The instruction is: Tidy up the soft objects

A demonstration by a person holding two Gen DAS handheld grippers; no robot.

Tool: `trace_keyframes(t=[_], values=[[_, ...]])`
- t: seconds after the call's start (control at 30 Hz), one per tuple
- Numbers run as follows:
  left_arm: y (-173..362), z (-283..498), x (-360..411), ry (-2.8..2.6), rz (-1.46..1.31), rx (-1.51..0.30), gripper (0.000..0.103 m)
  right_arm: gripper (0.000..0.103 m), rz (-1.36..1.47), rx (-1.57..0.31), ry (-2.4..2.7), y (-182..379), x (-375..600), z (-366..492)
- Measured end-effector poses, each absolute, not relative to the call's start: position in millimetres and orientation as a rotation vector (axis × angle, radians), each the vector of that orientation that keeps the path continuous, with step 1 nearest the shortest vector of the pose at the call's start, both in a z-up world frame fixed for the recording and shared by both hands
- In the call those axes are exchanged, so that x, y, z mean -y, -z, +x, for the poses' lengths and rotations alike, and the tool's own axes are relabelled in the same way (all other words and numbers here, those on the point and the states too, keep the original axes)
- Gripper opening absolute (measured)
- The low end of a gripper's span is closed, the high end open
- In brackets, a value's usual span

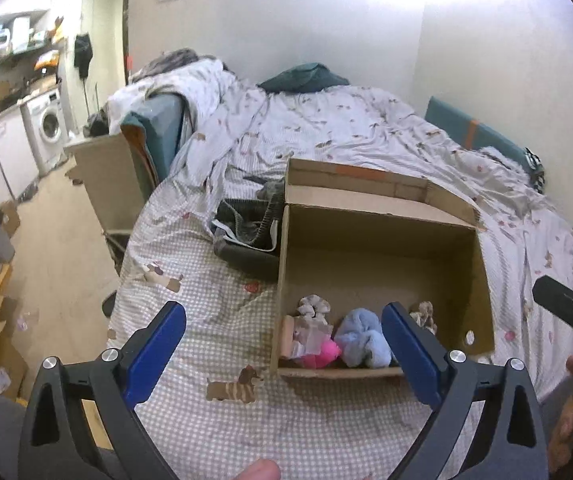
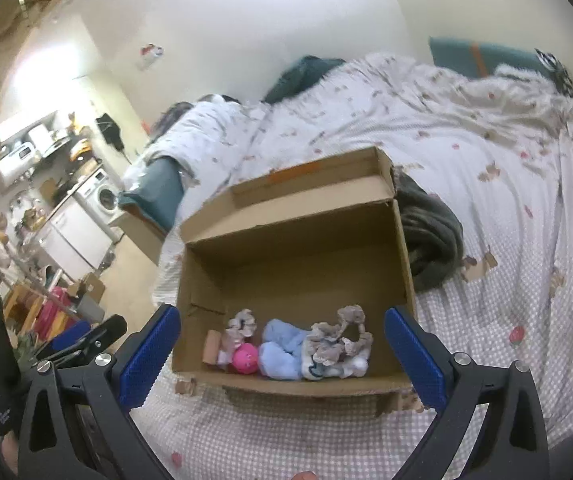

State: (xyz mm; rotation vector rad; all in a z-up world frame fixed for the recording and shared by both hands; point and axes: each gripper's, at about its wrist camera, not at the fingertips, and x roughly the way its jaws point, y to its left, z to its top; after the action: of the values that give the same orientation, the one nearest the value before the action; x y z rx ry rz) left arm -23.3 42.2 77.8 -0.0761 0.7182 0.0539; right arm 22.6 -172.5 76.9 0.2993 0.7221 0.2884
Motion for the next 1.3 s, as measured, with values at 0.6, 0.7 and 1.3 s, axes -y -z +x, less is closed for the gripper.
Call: trace_keyframes(t=[0.6, 0.7, 1.3], values=[[-59, -54, -37, -0.036, -0.076, -0.667, 0.102, 0.103, 0.113, -0.687, -0.178, -45, 154, -17], [-53, -52, -38, -0.027, -0.092, -0.701, 0.102, 0.103, 0.119, -0.719, -0.176, -39, 155, -13], [-53, -56, -25, 0.003, -0.038, -0.687, 0.102, 0.103, 0.124, -0.728, -0.165, -38, 156, -14]])
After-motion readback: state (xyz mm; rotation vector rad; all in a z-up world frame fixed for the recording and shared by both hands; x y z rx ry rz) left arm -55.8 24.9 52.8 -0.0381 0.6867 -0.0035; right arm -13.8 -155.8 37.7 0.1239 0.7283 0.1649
